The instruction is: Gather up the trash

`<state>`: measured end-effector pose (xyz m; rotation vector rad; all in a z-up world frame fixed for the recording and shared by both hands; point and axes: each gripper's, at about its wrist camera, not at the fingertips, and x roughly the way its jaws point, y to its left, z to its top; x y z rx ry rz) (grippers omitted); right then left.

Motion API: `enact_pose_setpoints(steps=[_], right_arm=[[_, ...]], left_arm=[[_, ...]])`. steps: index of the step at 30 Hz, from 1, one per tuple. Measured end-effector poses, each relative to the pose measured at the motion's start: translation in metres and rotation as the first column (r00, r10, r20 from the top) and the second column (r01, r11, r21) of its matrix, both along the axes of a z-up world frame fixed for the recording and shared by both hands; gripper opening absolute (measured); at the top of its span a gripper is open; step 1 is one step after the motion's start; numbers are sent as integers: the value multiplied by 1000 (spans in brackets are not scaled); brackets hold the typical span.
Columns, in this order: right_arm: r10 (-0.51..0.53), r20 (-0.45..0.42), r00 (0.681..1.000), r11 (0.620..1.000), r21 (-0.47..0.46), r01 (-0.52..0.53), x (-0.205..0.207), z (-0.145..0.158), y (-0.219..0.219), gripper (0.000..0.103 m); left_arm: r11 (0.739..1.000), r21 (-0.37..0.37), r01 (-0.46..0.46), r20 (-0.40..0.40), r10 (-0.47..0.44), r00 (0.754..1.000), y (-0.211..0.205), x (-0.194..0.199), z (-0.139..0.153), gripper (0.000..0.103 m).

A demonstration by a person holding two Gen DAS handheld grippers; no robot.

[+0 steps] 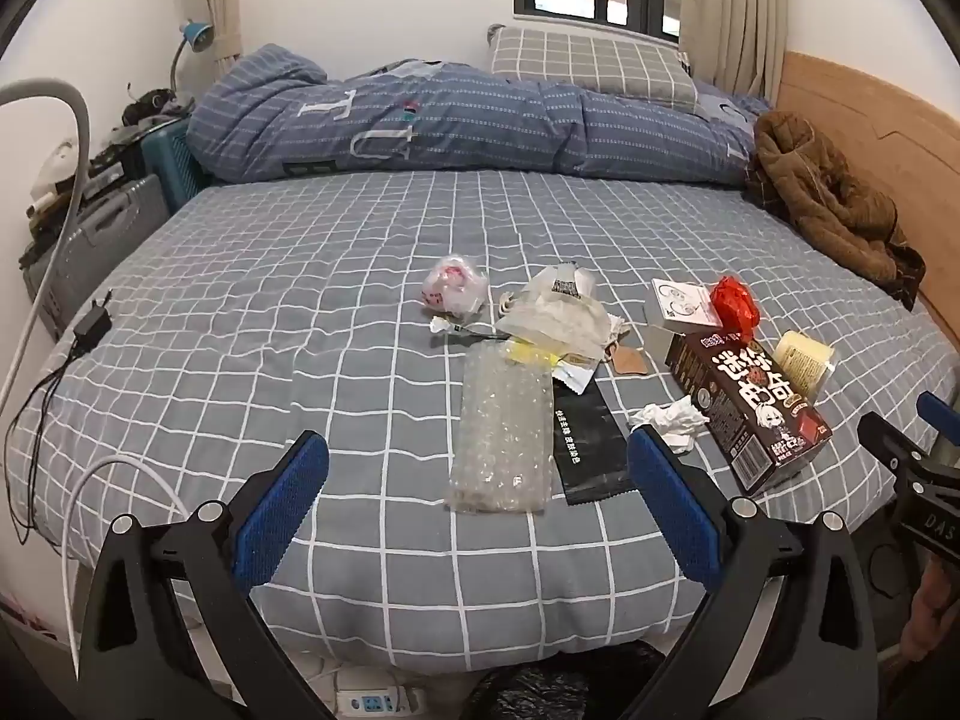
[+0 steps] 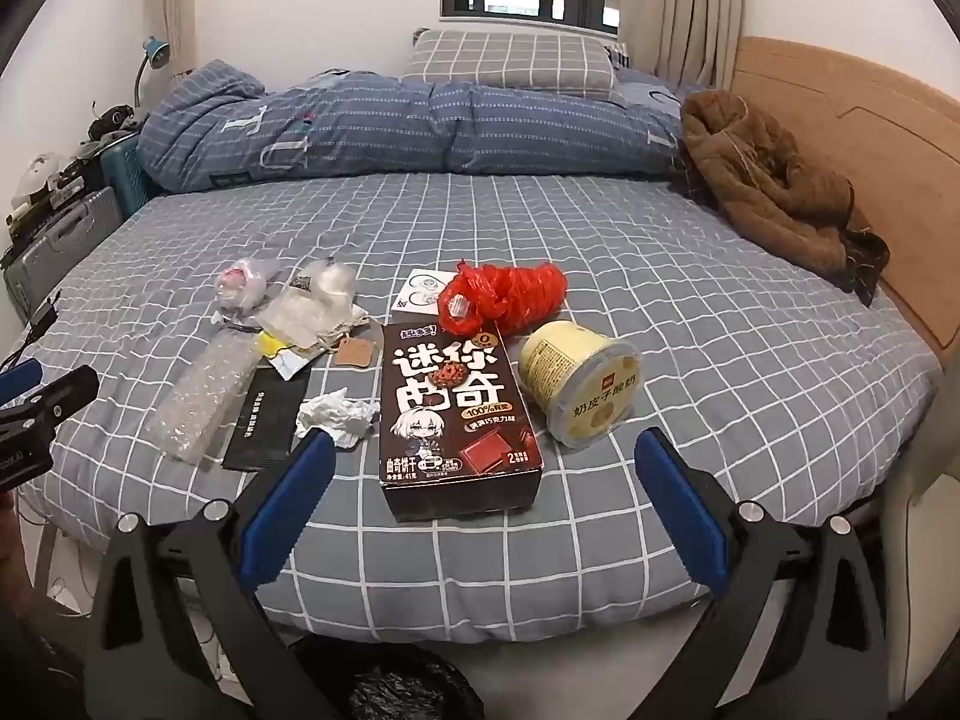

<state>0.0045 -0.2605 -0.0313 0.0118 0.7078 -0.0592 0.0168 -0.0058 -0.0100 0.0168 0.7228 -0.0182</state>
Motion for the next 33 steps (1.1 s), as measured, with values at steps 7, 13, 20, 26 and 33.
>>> enact_pose_setpoints(steps=[7,13,20,26,33], right_arm=[[6,9,1000,1000,-3,-6,2,1,2,96],[8,16,1000,1000,-10,-8,1,5,3,96],[6,15,1000,1000,-9,-6,1,7,2,96],[5,22,1000,1000,-7,-4,-1,9,1,96],[3,24,1000,1000,-8,-3,-2,11,0,96]], left_arm=[[1000,11,7,-3,-7,1000,-3,1,-2,97],[1000,9,11,-5,-11,1000,-4,0,-1,97],[1000,5,15,-16,-15,1000,-6,1,0,97],[1000,-7,15,-25,-15,1000,-5,1,-3,97],[1000,-4,16,-25,-16,1000,-6,2,-4,97]])
